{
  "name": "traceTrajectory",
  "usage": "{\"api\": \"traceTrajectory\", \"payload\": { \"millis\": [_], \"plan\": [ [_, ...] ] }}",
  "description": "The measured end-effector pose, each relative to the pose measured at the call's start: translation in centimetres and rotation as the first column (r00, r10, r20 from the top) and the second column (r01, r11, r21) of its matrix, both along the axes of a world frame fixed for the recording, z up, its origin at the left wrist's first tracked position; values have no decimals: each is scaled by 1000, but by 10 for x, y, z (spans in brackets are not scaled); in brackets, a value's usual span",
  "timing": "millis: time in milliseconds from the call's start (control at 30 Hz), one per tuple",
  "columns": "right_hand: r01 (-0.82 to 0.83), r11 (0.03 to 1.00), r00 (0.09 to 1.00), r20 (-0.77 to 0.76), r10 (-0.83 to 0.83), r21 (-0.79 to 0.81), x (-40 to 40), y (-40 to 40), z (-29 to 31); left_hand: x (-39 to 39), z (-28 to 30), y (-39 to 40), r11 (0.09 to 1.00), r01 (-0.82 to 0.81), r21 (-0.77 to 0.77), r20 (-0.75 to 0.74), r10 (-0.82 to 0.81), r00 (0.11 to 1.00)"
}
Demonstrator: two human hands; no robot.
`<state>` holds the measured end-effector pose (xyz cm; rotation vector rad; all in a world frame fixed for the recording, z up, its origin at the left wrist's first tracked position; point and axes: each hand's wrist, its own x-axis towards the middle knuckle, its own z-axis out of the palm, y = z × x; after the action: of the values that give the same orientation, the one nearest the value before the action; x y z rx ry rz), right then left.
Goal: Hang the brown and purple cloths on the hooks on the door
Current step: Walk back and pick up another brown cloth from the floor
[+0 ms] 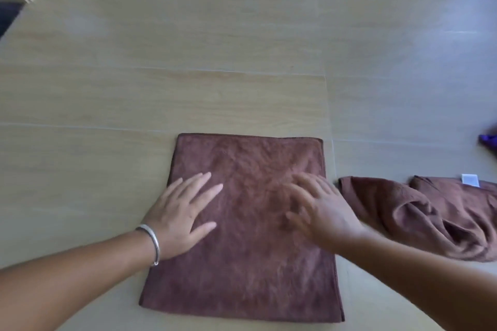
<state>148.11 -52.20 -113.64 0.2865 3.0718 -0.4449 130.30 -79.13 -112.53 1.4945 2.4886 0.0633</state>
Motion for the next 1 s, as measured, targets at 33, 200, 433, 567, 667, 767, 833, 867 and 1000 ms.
{"api": "traceTrajectory", "payload": {
  "millis": [33,200,433,567,667,767,833,867,1000],
  "plan": [
    [-98,994,994,52,96,38,17,-14,-6,19,-7,-12,995,66,-80,15,-65,998],
    [-271,955,939,249,236,118,30,-24,-36,32,-30,-26,945,166,-282,-16,-178,984],
    [-50,970,932,360,-41,239,-69,17,-30,-58,-33,39,905,-111,-410,-105,74,992],
    [-88,987,994,69,80,133,-53,10,-21,-44,-21,18,962,136,-239,-118,-167,979],
    [-430,898,901,-22,434,98,-3,8,-29,-35,-18,-21,924,366,-108,-89,-376,922],
    [-513,855,850,-98,518,79,29,9,-39,-46,-17,-43,917,393,-64,-68,-397,915],
    [-479,871,856,-161,491,109,28,9,-37,-57,-12,-41,939,339,-63,-63,-343,937],
    [-473,872,852,-186,490,129,24,8,-34,-62,-9,-39,942,326,-81,-50,-331,942],
    [-449,869,859,-166,484,210,13,-1,-26,-71,2,-26,866,469,-174,-101,-490,866]
  ]
}}
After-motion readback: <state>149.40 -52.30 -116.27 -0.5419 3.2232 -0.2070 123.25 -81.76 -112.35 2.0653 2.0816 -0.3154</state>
